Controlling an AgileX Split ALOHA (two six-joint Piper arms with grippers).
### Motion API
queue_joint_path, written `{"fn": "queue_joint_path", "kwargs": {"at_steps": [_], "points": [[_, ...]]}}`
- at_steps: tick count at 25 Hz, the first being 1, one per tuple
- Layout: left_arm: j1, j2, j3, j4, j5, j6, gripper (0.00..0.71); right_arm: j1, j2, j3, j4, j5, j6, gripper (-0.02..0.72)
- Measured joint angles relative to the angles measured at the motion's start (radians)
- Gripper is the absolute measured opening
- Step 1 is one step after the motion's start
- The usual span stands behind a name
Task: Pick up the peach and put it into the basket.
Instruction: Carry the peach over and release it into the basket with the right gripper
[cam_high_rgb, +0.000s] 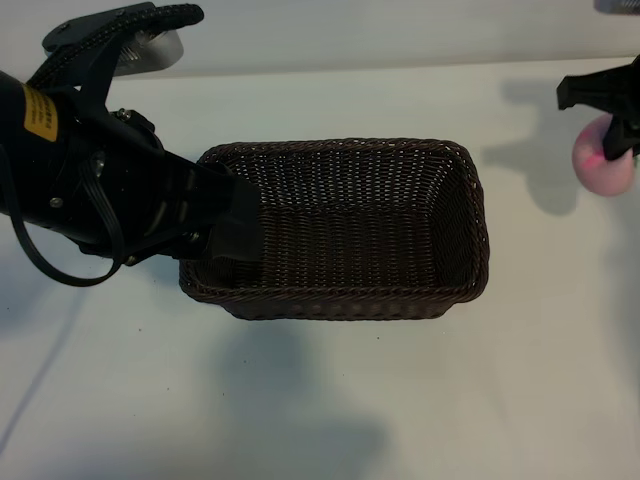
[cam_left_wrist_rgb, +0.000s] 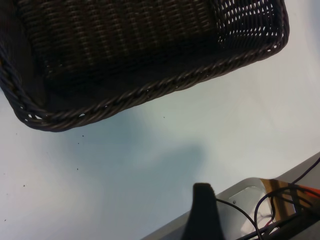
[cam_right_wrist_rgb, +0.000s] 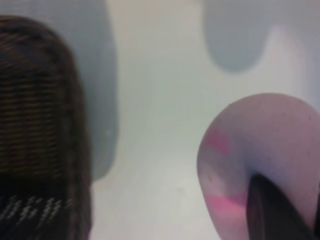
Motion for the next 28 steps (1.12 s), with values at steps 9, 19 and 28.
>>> {"fn": "queue_joint_path", "kwargs": {"at_steps": [9,19,28], "points": [[0.000,0.000,0.000,0.000,0.000,0.000,0.531,0.140,-0.109,0.000,0.086,0.026,-0.027,0.043],[0.000,0.000,0.000,0.000,0.000,0.000,0.531,0.369,-0.099,0.000,0.108,-0.091,0.025,0.043],[0.000,0.000,0.000,0.000,0.000,0.000,0.531,0.373,0.081,0.000,0.186,-0.147,-0.041,0.043]]}}
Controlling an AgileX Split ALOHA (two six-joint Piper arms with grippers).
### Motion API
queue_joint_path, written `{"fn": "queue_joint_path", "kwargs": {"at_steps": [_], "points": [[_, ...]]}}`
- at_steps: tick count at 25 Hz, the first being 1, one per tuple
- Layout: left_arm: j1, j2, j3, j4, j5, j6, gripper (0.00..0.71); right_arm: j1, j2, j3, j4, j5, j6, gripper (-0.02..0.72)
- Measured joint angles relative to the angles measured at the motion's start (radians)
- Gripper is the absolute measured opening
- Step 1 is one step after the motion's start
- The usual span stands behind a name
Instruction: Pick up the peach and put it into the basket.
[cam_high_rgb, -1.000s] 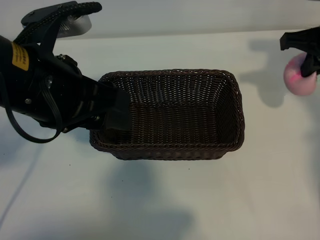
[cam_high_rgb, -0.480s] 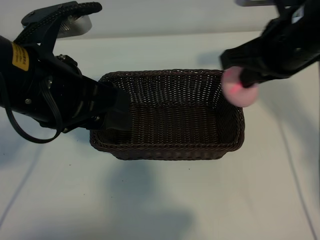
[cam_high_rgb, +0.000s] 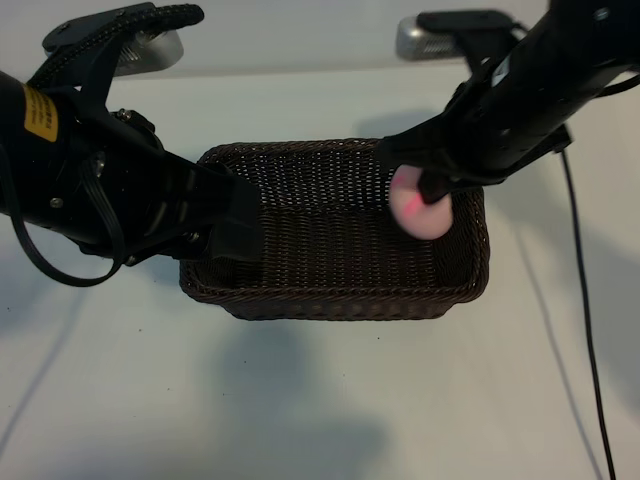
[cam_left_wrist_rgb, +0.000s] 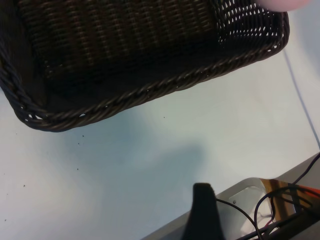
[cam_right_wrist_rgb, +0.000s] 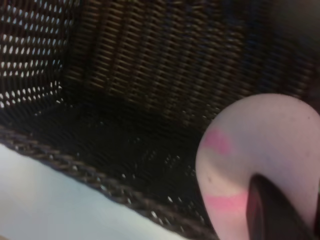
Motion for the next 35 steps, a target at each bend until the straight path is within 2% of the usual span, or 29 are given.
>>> {"fn": "queue_joint_path", "kwargs": {"at_steps": [5,10,15,18,24,26,28,32,35], "points": [[0.000,0.000,0.000,0.000,0.000,0.000,0.531,0.001,0.107,0.000,0.058,-0.042,-0.054,0.043],[0.000,0.000,0.000,0.000,0.000,0.000,0.531,0.019,0.180,0.000,0.121,-0.051,-0.131,0.043],[0.000,0.000,0.000,0.000,0.000,0.000,0.531,0.022,0.186,0.000,0.137,-0.051,-0.148,0.061],[0.000,0.000,0.000,0.000,0.000,0.000,0.531,0.022,0.186,0.000,0.138,-0.051,-0.148,0.135],[0.000,0.000,0.000,0.000,0.000,0.000,0.531,0.025,0.175,0.000,0.141,-0.033,-0.151,0.439],[0.000,0.000,0.000,0.000,0.000,0.000,0.531,0.027,0.147,0.000,0.141,-0.023,-0.152,0.501],[0.000,0.000,0.000,0.000,0.000,0.000,0.531,0.027,0.110,0.000,0.141,-0.009,-0.152,0.528],[0.000,0.000,0.000,0.000,0.000,0.000,0.531,0.029,0.011,0.000,0.141,0.019,-0.142,0.525],[0.000,0.000,0.000,0.000,0.000,0.000,0.531,0.029,-0.068,0.000,0.103,0.039,-0.109,0.513]]}}
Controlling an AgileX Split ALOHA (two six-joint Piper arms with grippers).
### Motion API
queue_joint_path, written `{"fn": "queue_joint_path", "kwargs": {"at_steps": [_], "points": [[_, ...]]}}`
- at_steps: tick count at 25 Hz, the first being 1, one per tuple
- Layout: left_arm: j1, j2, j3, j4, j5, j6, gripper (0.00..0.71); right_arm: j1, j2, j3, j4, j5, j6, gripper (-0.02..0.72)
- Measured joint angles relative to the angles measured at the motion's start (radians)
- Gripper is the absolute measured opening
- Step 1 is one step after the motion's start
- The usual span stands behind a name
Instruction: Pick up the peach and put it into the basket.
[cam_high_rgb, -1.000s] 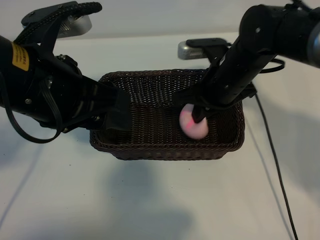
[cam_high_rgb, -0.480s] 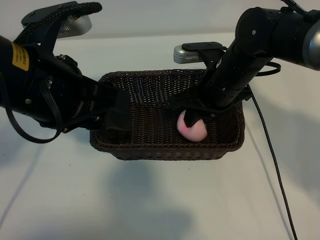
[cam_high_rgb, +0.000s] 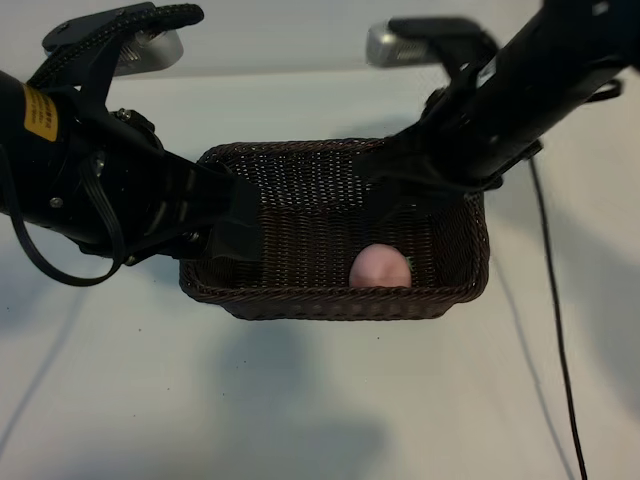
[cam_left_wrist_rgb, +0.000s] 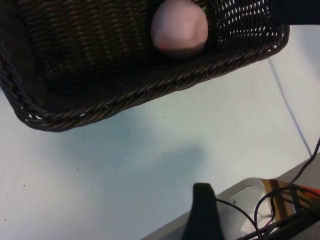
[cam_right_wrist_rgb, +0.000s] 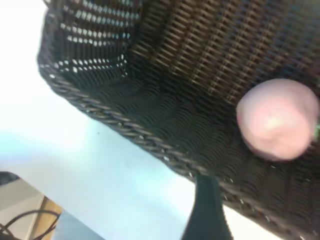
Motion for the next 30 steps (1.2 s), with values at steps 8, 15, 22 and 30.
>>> {"fn": "queue_joint_path", "kwargs": {"at_steps": [8,15,22,30], "points": [[0.000,0.000,0.000,0.000,0.000,0.000,0.531,0.000,-0.199,0.000,-0.168,0.116,0.147,0.509],[0.000,0.000,0.000,0.000,0.000,0.000,0.531,0.000,-0.346,0.000,-0.142,0.209,0.166,0.509],[0.000,0.000,0.000,0.000,0.000,0.000,0.531,0.010,-0.405,0.000,-0.087,0.261,0.191,0.509],[0.000,0.000,0.000,0.000,0.000,0.000,0.531,0.189,-0.406,0.000,-0.115,0.253,0.275,0.509]]}}
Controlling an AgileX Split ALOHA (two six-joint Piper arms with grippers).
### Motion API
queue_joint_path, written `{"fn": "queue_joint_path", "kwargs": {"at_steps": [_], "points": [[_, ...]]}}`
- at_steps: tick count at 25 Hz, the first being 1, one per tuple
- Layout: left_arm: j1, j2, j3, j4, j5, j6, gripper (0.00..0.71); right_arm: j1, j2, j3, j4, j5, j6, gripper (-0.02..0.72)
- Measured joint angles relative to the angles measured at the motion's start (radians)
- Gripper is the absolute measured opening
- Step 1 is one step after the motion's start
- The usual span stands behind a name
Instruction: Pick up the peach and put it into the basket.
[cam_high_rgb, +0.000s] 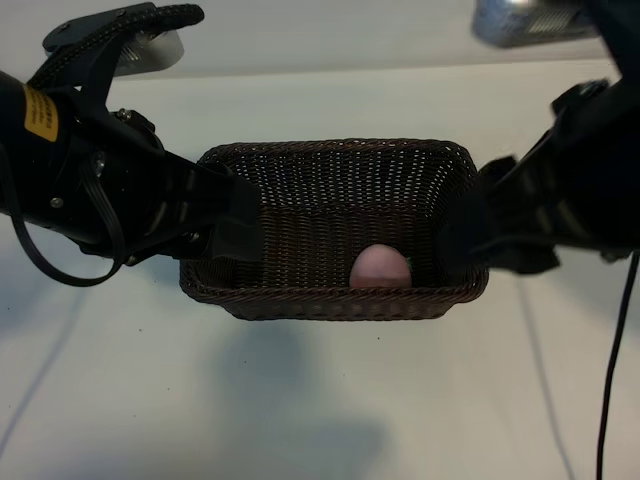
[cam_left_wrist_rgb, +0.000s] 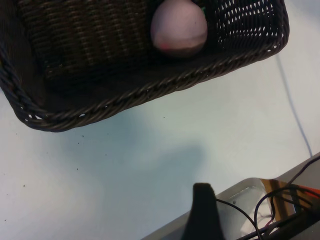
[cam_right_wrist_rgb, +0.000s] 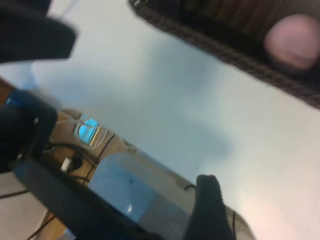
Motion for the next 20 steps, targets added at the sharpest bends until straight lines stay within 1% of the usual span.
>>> {"fn": "queue_joint_path", "kwargs": {"at_steps": [3,6,10,16,20], "points": [[0.000,0.000,0.000,0.000,0.000,0.000,0.531,0.051,0.000,0.000,-0.050,-0.007,0.064,0.508],[0.000,0.000,0.000,0.000,0.000,0.000,0.531,0.076,0.000,0.000,-0.081,-0.008,0.123,0.508],[0.000,0.000,0.000,0.000,0.000,0.000,0.531,0.110,0.000,0.000,-0.084,-0.013,0.150,0.508],[0.000,0.000,0.000,0.000,0.000,0.000,0.531,0.111,0.000,0.000,-0.092,-0.014,0.189,0.508],[0.000,0.000,0.000,0.000,0.000,0.000,0.531,0.111,0.000,0.000,-0.099,-0.002,0.206,0.508]]}}
